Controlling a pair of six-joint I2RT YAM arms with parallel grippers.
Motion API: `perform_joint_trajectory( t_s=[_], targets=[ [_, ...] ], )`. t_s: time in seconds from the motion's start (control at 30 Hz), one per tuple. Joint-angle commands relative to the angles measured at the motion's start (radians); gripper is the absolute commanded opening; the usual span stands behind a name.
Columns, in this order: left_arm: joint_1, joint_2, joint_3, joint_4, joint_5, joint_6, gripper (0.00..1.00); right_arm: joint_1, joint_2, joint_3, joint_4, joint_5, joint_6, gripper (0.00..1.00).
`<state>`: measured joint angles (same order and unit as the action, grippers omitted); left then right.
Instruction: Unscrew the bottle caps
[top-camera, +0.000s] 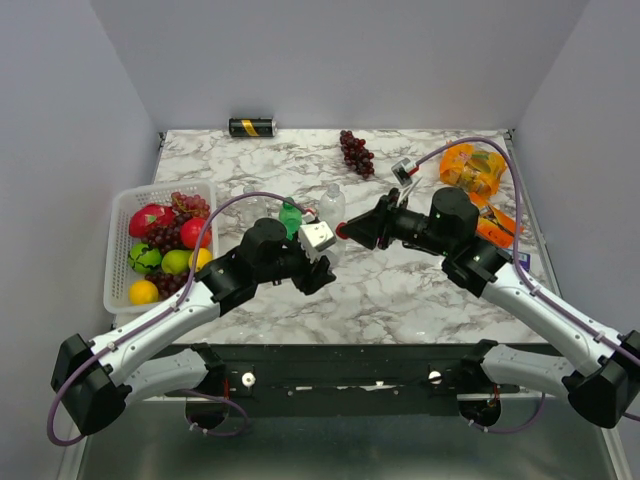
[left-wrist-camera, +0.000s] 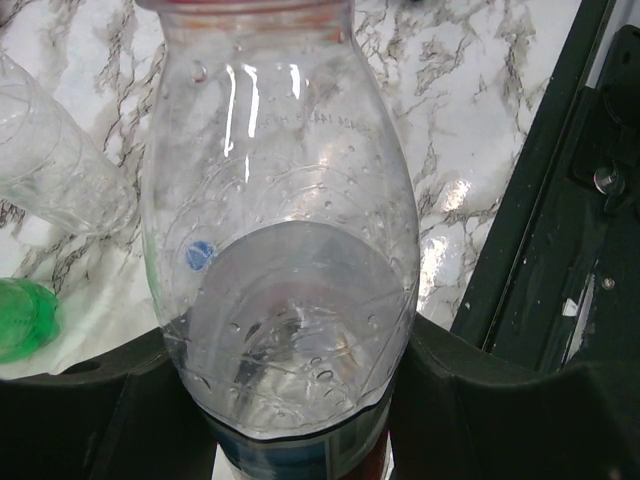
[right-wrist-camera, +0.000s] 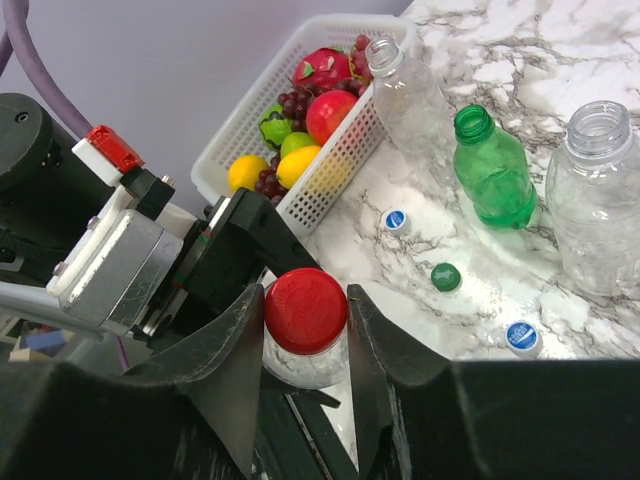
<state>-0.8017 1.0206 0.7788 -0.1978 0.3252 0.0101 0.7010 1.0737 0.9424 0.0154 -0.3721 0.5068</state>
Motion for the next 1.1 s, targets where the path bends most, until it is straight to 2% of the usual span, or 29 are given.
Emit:
perform_joint_trajectory(
  t_s=[0.0,0.03,0.13,0.17,0.23,0.27,0.37,0.5,0.67,0.87,0.97,1.0,1.07],
  targets=[
    [-0.004,-0.019,0.020,0.018,-0.017,-0.001,0.40,0.012,0.017,0.009,0.023,-0.094,-0.008,0.31],
    [-0.004,-0.024,0.019,0.018,0.006,0.001,0.40,0.012,0.022,0.007,0.040,-0.131,-0.011,0.25],
    [-0.002,-0.051,0.013,0.038,0.098,0.021,0.40,0.012,0.028,-0.008,0.096,-0.230,-0.030,0.17],
    [-0.002,-0.062,0.004,0.053,0.171,0.025,0.40,0.012,0.029,-0.010,0.104,-0.252,-0.037,0.13],
    [-0.002,-0.085,0.002,0.060,0.234,0.042,0.40,0.011,0.025,-0.013,0.119,-0.310,-0.069,0.01],
    [-0.002,-0.093,0.000,0.064,0.303,0.048,0.40,0.011,0.016,-0.016,0.124,-0.329,-0.082,0.01],
    [-0.002,-0.113,0.002,0.067,0.392,0.065,0.40,0.011,0.002,-0.024,0.142,-0.436,-0.137,0.01],
    [-0.002,-0.111,0.014,0.058,0.585,0.079,0.39,0.011,-0.009,-0.039,0.153,-0.566,-0.218,0.01],
    [-0.002,-0.088,0.037,0.031,0.738,0.083,0.39,0.009,-0.008,-0.047,0.152,-0.743,-0.300,0.01],
    [-0.002,-0.067,0.048,0.024,0.816,0.077,0.38,0.003,-0.008,-0.048,0.136,-0.811,-0.381,0.01],
    [-0.001,-0.062,0.047,0.023,0.805,0.073,0.38,-0.001,-0.009,-0.048,0.136,-0.795,-0.389,0.01],
    [-0.002,-0.063,0.045,0.023,0.796,0.074,0.38,-0.001,-0.009,-0.047,0.136,-0.783,-0.380,0.03],
    [-0.002,-0.063,0.042,0.023,0.763,0.073,0.38,-0.005,-0.015,-0.042,0.135,-0.731,-0.367,0.15]
  ],
)
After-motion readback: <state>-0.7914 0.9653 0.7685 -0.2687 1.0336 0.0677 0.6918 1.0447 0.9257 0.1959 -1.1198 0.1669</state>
